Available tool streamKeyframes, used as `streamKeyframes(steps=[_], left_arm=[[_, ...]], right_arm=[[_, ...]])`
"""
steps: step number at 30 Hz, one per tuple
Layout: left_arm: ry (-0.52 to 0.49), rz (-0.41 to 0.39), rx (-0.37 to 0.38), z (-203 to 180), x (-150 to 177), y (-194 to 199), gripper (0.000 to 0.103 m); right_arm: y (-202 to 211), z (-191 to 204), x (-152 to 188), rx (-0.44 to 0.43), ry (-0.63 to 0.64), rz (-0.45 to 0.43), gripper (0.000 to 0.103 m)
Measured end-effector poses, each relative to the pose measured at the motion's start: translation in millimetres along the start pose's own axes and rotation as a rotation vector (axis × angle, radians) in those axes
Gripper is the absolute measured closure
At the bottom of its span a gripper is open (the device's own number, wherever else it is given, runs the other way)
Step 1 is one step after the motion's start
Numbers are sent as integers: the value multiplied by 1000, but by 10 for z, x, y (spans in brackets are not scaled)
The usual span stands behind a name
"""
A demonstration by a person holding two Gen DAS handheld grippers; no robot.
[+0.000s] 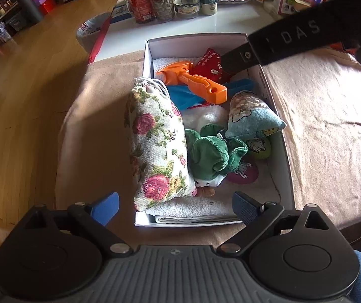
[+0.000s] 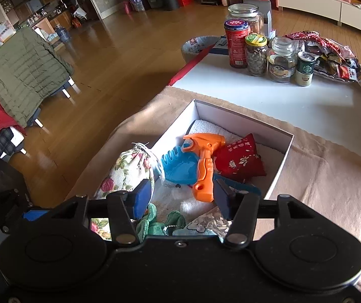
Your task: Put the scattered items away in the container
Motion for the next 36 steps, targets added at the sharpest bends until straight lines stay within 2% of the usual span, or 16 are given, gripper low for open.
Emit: streamKeyframes(steps=[2,8,10,13,16,19,22,26,28,31,36], left_arm=[[20,-4,2,-3,16,20,1],[81,-5,0,-11,68,44,1],[85,0,-5,-23,92,37,1],[83,19,-52,-39,133,8,1],[46,90,-118,-80,178,-81,1],[23,31,-147,-140,212,-61,1],[57,-24,-119,-192,207,13,1],[160,-73,-29,-222,144,150,1],[207,-92,-8,-223,103,213,1],[244,-95,-8,-237,51,257,1],[237,-95,-30,-279,19,284,1]], right_arm=[[48,27,41,6,13,-3,46],[243,49,235,21,23,-24,44],[305,18,315,47,21,-27,40],[390,-34,456,77,16,-31,37],[476,-110,613,99,-20,-41,31],[559,-179,757,133,-52,-49,27],[643,-213,888,158,-74,-63,25],[727,-243,1023,196,-97,-76,24],[756,-244,1076,214,-100,-80,24],[777,-228,1143,210,-109,-86,24],[763,-214,1234,214,-117,-81,24]])
Point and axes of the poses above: each gripper's, at about its wrist camera, not at the fingertips, and y roughly against the way its jaws point, z to its left, x to its underside, the point moved 7 cm from there along -y, roughly the way its jaws point, and after that the axes turned 15 degrees about y, right-handed, at the moved point
